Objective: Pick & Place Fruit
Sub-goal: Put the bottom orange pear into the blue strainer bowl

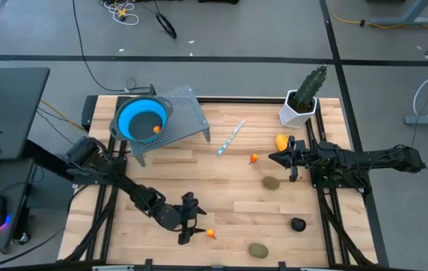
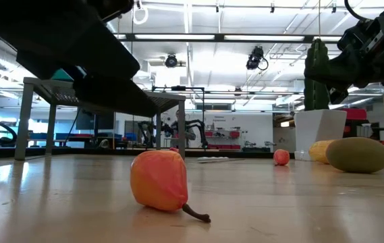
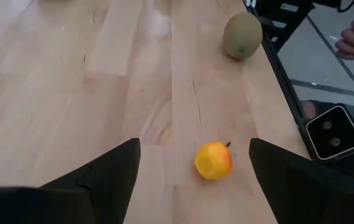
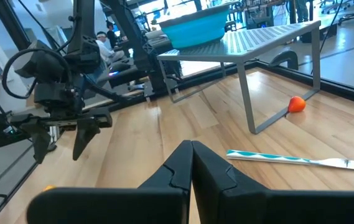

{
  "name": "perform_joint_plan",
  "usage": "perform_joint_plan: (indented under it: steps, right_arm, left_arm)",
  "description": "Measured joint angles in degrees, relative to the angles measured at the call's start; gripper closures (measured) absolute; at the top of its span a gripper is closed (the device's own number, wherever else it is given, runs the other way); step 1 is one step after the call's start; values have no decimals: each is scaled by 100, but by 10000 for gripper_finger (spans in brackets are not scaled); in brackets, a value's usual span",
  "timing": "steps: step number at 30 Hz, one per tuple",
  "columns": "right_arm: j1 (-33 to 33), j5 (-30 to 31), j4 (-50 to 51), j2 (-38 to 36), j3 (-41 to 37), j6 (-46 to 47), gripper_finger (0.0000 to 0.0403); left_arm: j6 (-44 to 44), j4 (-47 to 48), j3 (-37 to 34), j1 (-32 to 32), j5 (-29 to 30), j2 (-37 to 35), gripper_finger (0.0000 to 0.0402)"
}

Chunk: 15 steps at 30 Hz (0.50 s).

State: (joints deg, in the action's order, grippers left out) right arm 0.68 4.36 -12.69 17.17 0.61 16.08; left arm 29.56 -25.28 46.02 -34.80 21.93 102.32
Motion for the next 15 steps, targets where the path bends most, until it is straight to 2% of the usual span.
perform_joint_plan:
  steps: [7, 15]
  right_arm:
    - [-1, 0, 0, 1, 0, 0, 390]
    - [-1, 0, -1, 2, 0, 0, 390]
  left_arm:
    - [-199, -303, 0, -79, 289, -4, 91]
    - [-186, -349, -3, -93, 287, 101, 91]
